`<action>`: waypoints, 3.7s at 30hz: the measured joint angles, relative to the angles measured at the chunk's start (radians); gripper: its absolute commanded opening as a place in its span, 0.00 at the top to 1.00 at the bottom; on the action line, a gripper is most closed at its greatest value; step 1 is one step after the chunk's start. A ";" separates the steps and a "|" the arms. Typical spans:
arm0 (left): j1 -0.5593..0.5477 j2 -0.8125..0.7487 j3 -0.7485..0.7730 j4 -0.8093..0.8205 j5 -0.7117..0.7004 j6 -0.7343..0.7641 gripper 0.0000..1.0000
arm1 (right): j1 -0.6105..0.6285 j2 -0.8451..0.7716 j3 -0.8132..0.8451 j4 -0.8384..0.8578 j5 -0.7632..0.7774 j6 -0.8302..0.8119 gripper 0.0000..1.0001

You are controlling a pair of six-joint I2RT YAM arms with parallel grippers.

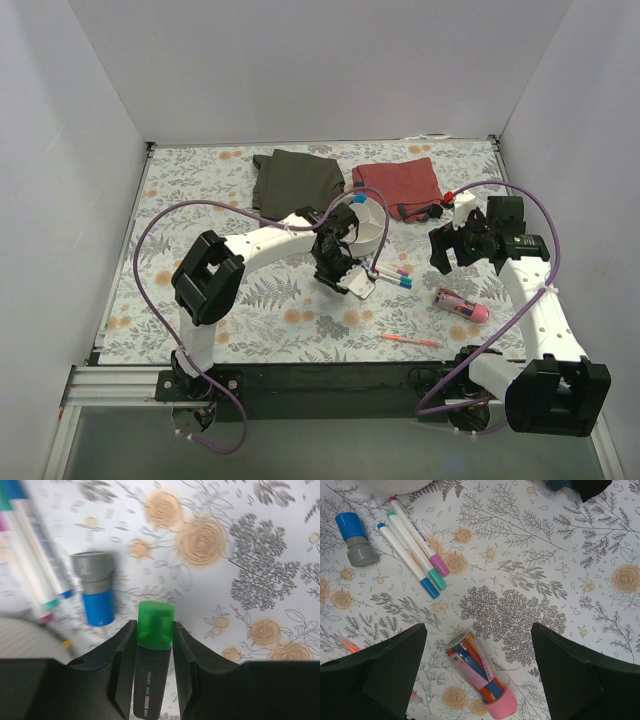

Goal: Sort the stationery into containers
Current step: Pick up the pen from the center of the board, then place the pen in the storage box, then pick up the pen from the center of the board.

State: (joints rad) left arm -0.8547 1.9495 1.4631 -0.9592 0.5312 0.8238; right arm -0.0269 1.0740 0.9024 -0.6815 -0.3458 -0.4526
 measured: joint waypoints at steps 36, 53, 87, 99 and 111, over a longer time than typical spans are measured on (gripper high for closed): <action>0.331 -0.137 -0.121 1.513 -0.219 -1.864 1.00 | -0.004 0.018 0.014 0.011 0.031 0.013 0.05; 0.336 -0.039 -0.124 1.621 -0.214 -1.898 1.00 | -0.012 0.107 0.031 0.032 0.040 0.013 0.05; 0.334 0.140 -0.129 1.636 -0.087 -1.872 0.74 | -0.018 0.137 0.031 0.050 0.051 0.012 0.05; 0.334 0.146 -0.129 1.609 -0.070 -1.841 0.32 | -0.018 0.137 0.031 0.055 0.047 0.012 0.05; 0.336 -0.004 -0.150 1.505 -0.092 -1.734 0.28 | -0.018 0.105 0.031 0.054 0.026 0.012 0.06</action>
State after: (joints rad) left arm -0.5190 1.9453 1.3136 0.5453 0.4393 -0.9100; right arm -0.0444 1.1790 0.9333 -0.6273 -0.3202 -0.4404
